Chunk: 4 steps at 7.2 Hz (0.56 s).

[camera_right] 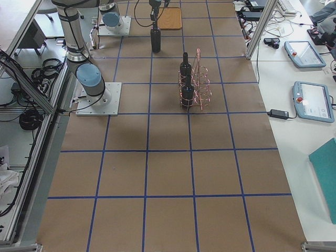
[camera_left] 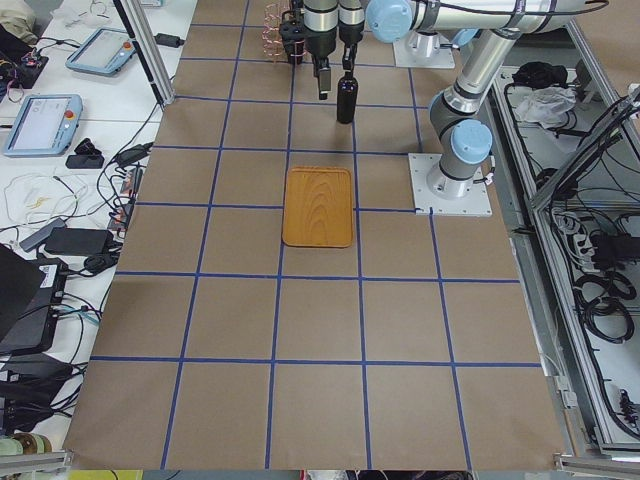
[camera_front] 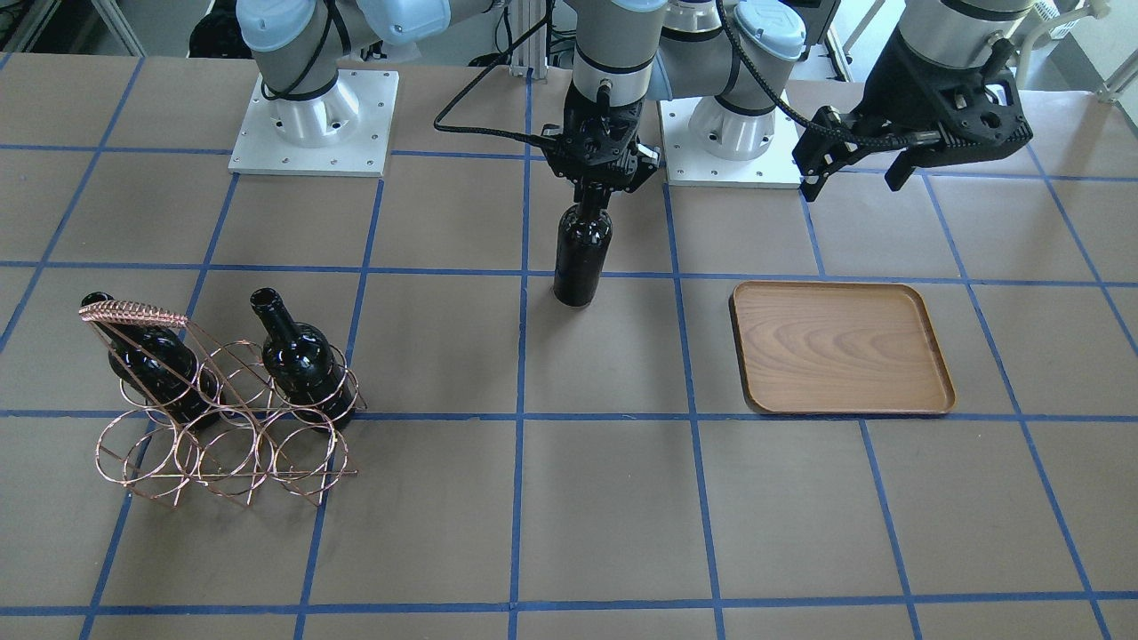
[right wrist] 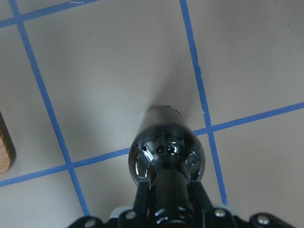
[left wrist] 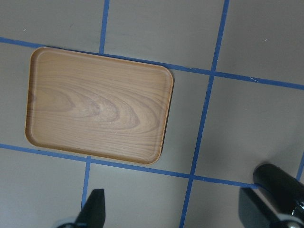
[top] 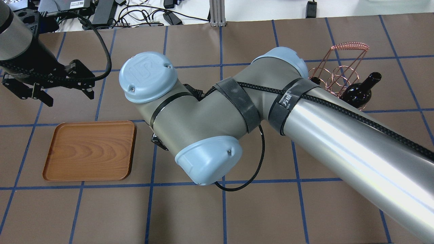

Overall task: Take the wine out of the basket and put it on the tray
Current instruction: 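Carry the bottle with the right gripper toward the tray and lower it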

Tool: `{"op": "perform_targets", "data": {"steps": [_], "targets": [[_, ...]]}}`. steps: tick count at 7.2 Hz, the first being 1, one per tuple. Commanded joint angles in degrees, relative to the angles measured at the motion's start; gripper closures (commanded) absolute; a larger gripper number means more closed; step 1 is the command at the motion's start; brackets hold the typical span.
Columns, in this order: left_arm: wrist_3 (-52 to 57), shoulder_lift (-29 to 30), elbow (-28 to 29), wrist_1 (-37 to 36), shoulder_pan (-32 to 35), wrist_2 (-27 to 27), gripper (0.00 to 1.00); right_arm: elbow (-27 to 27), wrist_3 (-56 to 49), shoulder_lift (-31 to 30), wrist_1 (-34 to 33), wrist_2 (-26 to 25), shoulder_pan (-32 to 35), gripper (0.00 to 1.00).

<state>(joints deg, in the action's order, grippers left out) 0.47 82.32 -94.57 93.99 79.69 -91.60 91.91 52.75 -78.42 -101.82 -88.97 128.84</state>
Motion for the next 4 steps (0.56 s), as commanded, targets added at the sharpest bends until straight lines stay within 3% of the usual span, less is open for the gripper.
{"op": "perform_targets", "data": {"steps": [1,4], "targets": [[0.06,-0.05,0.0,0.57,-0.06,-0.33,0.0,0.11,0.34,-0.15,-0.75,0.28,0.01,0.77],[0.06,-0.32,0.08,0.49,0.02,-0.34,0.0,0.29,0.51,-0.06,-1.36,0.72,0.01,0.75]]}}
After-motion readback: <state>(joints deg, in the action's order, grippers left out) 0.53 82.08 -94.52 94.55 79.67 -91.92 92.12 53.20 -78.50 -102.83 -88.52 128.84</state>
